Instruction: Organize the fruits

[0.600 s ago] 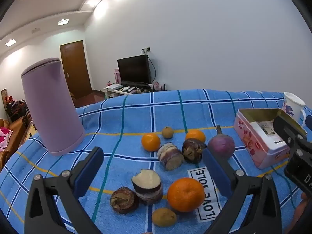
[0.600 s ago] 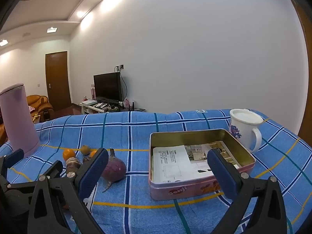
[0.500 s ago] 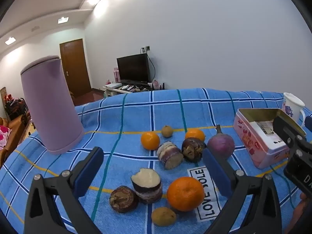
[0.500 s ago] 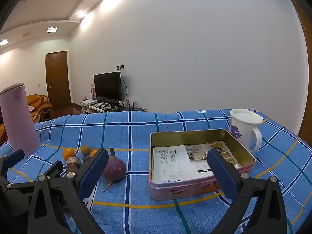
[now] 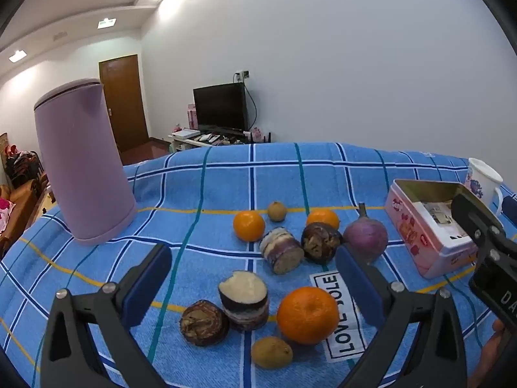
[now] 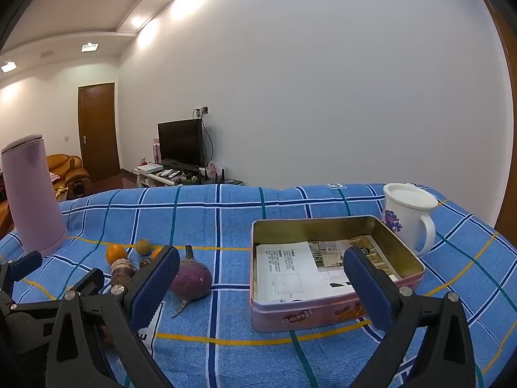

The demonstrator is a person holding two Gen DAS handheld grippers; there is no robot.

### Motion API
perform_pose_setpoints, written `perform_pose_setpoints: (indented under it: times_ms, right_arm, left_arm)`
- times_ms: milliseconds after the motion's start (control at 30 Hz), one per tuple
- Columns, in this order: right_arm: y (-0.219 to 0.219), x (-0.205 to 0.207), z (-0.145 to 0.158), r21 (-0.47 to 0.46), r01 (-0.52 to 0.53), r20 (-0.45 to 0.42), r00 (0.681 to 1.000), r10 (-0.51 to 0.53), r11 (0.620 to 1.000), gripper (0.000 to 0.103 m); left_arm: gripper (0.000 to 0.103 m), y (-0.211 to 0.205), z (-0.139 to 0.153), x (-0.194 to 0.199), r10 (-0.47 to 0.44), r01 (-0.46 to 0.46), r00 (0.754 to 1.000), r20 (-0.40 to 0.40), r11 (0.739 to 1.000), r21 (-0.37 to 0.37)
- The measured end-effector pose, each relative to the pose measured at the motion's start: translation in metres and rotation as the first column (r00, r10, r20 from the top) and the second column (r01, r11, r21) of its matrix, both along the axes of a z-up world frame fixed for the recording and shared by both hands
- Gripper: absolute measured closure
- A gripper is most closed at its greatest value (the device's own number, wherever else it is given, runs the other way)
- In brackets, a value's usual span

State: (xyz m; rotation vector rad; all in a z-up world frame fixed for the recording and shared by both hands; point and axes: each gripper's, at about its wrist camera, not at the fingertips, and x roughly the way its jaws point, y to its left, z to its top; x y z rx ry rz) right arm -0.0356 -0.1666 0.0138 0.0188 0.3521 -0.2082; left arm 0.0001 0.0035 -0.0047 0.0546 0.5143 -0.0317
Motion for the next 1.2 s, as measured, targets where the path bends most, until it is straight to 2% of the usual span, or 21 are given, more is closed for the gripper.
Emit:
perform_pose_setpoints:
  times_ms: [1200]
  right_arm:
    - [0.0006,0.0012,-0.0018,-0.005,-0.006,-0.005,1.000,0.005,1.000,0.001]
  left_arm:
    - [0.000,0.0011,-0.0007,0.0017,0.001,-0.001,1.000,-0.012,1.000,-0.006]
